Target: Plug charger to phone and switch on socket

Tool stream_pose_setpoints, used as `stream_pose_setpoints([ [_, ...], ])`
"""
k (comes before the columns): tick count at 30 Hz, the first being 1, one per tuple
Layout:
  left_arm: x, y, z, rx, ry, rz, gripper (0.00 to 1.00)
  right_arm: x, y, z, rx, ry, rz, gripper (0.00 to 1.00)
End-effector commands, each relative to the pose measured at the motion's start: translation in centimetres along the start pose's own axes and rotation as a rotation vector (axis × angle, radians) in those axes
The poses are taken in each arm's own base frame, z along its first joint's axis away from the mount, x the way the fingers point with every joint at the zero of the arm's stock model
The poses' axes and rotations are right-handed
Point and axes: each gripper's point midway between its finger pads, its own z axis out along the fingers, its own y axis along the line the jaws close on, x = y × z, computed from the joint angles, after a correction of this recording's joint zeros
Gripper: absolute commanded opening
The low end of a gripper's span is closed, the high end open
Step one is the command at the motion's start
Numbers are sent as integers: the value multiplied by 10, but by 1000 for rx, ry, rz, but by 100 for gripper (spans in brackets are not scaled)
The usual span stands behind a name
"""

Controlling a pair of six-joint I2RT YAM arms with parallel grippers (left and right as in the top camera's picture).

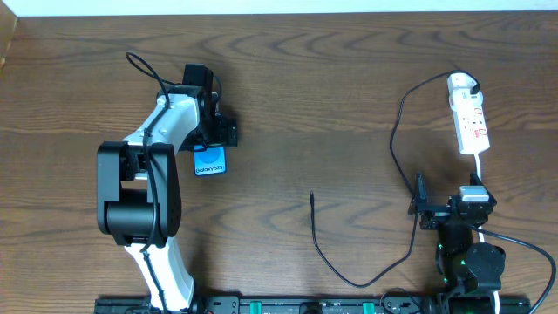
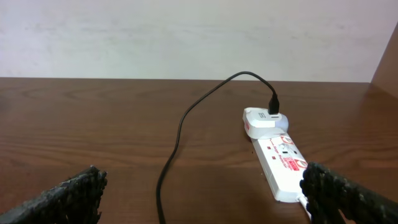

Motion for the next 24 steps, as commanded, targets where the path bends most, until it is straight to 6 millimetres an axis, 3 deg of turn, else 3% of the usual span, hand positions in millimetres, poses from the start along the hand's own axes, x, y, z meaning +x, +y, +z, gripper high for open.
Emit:
stream_pose_setpoints([
  [1,23,11,23,-58,98,25,98,0,-1,0,7,-3,10,99],
  [24,26,11,26,-61,100,29,96,0,-1,0,7,-3,10,99],
])
